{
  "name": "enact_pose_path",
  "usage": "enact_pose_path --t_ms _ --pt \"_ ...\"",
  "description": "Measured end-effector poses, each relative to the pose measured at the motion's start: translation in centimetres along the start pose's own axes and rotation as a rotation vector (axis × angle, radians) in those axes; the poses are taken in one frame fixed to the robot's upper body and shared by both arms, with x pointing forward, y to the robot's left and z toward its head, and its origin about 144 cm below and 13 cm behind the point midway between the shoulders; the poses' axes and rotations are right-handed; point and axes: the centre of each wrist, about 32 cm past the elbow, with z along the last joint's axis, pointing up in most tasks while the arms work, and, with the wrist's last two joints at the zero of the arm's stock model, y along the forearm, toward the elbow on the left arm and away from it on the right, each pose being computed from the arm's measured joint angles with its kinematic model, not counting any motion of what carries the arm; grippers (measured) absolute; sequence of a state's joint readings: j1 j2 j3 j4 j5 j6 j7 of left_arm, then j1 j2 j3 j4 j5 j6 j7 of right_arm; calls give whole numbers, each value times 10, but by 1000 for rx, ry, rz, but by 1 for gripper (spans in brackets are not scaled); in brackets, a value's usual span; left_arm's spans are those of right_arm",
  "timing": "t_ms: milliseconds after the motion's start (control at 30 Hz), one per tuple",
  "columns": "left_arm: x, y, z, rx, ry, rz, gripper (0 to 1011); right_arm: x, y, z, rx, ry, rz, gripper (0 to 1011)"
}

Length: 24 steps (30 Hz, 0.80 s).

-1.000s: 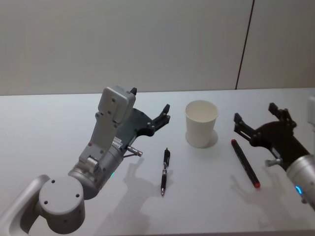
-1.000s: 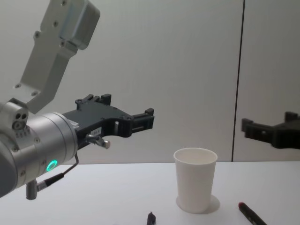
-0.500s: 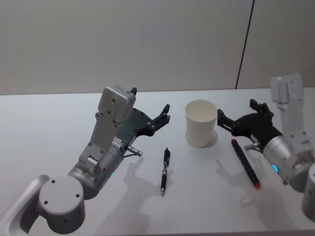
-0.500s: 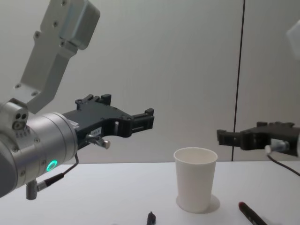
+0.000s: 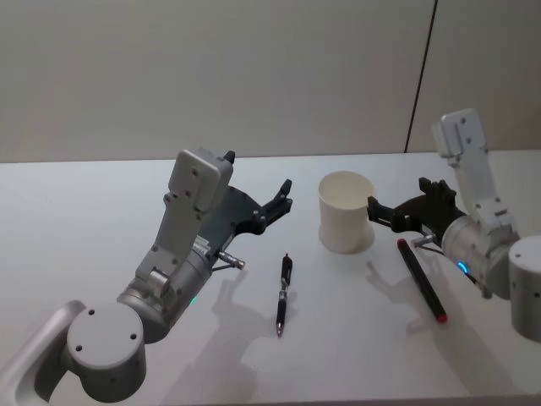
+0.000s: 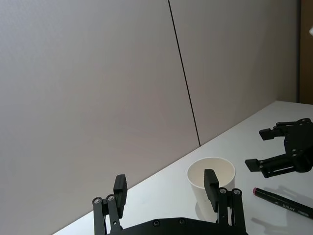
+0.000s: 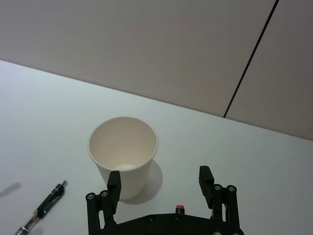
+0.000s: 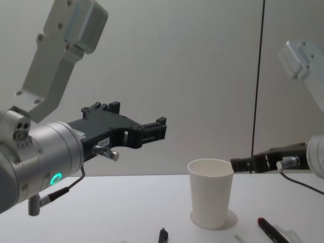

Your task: Place the pen into the pen holder.

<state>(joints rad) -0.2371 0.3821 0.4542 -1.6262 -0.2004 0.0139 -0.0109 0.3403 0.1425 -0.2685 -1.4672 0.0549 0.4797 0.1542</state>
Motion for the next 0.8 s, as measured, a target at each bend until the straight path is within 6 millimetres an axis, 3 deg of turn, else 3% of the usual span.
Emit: enact_pose_path --t_ms 800 --pt "0 0 0 0 0 0 1000 24 17 6 -220 18 -5 1001"
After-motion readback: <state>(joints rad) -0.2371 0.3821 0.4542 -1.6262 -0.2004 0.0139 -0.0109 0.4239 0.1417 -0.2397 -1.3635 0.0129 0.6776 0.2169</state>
